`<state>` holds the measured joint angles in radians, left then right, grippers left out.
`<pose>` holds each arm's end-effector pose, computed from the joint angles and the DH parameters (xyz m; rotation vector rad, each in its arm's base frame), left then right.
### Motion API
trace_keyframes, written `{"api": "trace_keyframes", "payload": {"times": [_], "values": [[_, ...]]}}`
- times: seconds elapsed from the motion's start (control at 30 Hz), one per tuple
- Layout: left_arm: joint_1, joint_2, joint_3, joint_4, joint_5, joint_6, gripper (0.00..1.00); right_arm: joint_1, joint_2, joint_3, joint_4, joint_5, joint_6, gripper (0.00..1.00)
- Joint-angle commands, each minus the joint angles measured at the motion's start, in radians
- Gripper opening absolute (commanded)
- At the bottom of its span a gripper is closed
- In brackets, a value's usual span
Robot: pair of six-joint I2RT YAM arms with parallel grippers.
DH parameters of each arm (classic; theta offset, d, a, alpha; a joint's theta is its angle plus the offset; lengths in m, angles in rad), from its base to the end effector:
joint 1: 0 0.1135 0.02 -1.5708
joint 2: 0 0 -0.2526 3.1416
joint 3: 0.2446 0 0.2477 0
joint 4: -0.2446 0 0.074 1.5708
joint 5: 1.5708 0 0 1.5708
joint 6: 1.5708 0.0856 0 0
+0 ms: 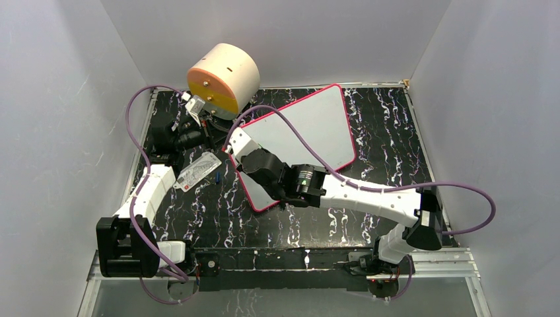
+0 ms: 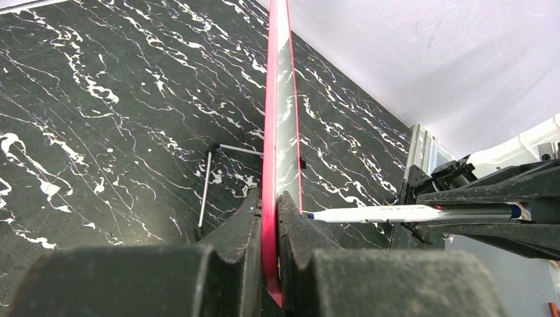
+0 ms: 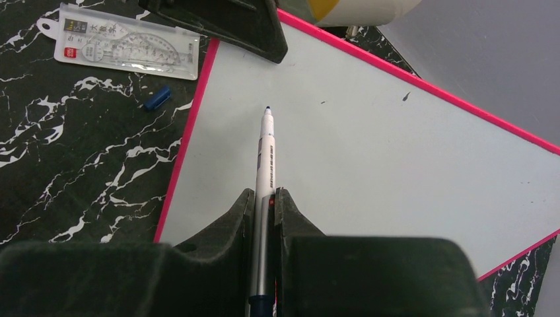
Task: Write a sentence on the whiteboard
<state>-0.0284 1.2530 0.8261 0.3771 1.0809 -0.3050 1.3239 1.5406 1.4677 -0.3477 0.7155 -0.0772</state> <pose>0.2965 -0.0840 0.3029 0.6366 1.5917 -1.1160 0.1480 0.3576 0.3517 -0.8422 1.6879 0.1372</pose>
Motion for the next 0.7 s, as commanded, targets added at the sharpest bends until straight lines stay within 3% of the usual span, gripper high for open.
{"api": "trace_keyframes", "payload": {"times": [0.0,0.67], "values": [[-0.027,-0.012,-0.01,-0.063,0.024,0.11,0.0,0.004,0.005,0.066,0.06,0.04,-0.004,0.0],[-0.027,-0.013,-0.005,-0.075,0.02,0.119,0.0,0.005,0.056,0.102,0.11,0.032,-0.021,0.0]]}}
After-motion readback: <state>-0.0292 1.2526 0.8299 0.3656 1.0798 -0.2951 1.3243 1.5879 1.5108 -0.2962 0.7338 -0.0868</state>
